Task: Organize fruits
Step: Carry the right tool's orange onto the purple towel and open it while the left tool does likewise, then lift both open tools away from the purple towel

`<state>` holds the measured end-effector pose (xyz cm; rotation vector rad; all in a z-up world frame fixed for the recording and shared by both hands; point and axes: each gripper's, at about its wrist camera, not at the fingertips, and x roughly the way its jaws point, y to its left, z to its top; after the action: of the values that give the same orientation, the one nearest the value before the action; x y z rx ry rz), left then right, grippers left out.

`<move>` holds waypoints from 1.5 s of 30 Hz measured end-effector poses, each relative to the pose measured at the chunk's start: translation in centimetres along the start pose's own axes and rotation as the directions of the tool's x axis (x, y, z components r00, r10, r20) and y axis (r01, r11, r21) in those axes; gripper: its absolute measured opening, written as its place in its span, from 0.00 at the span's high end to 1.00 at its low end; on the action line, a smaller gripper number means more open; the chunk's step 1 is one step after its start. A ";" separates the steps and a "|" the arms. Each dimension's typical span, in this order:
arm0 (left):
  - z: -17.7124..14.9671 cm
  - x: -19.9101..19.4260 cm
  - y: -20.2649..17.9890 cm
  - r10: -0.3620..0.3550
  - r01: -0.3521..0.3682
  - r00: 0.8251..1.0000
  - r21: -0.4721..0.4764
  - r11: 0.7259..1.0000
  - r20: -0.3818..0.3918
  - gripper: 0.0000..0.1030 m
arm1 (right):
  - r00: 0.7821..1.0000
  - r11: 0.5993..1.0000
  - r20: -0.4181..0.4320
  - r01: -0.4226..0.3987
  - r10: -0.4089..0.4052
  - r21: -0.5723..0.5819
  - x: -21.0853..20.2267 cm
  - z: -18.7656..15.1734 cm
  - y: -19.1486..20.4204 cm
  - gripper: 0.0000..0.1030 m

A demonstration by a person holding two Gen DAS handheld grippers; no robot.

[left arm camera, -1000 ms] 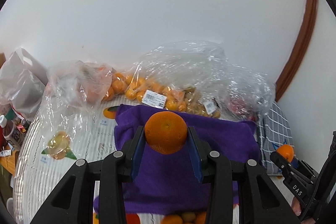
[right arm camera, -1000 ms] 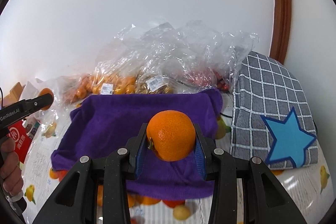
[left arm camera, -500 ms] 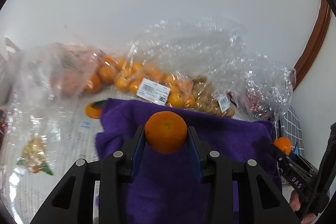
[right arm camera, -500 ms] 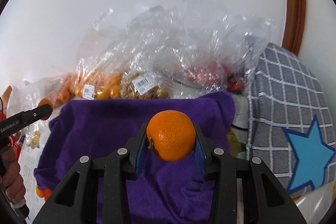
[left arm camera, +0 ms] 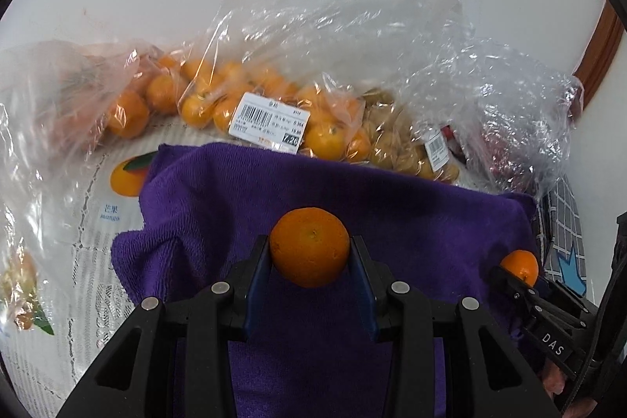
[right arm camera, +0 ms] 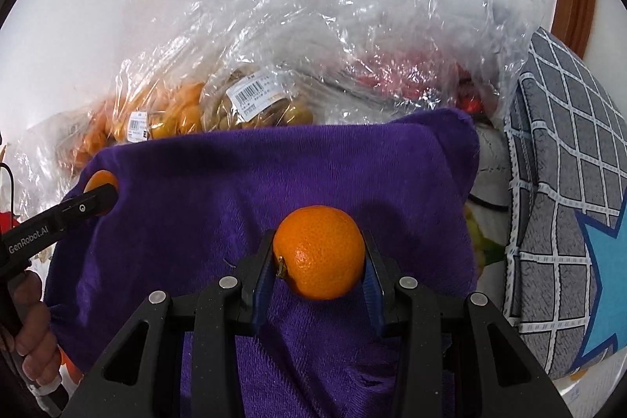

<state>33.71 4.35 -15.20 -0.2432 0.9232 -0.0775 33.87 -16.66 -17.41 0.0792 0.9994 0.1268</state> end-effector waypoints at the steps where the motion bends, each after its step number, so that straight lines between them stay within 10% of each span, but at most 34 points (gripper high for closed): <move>1: 0.0 0.1 0.1 -0.003 0.003 1.000 -0.001 1.000 -0.005 0.64 | 1.000 1.000 -0.004 -0.001 0.001 -0.001 0.1 0.0 0.0 0.61; 15: 0.0 1.3 -0.6 0.000 -0.001 0.999 -0.015 1.000 -0.054 0.61 | 1.000 1.000 -0.025 -0.010 0.010 0.011 0.3 0.0 0.0 0.58; 23: 0.6 -2.4 -1.5 0.005 -0.005 1.000 0.008 1.000 0.006 0.53 | 0.997 0.999 0.081 -0.015 0.013 0.029 -4.5 0.8 0.0 0.34; 45: -8.2 -16.3 -0.2 -0.010 0.007 0.990 0.024 1.000 0.142 0.56 | 0.978 0.994 0.176 0.110 -0.110 0.008 -16.7 -8.8 -0.2 0.44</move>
<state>17.35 5.47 -7.21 -0.2282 0.7793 -0.0780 17.54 -19.21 -8.28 0.0332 0.8244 0.0188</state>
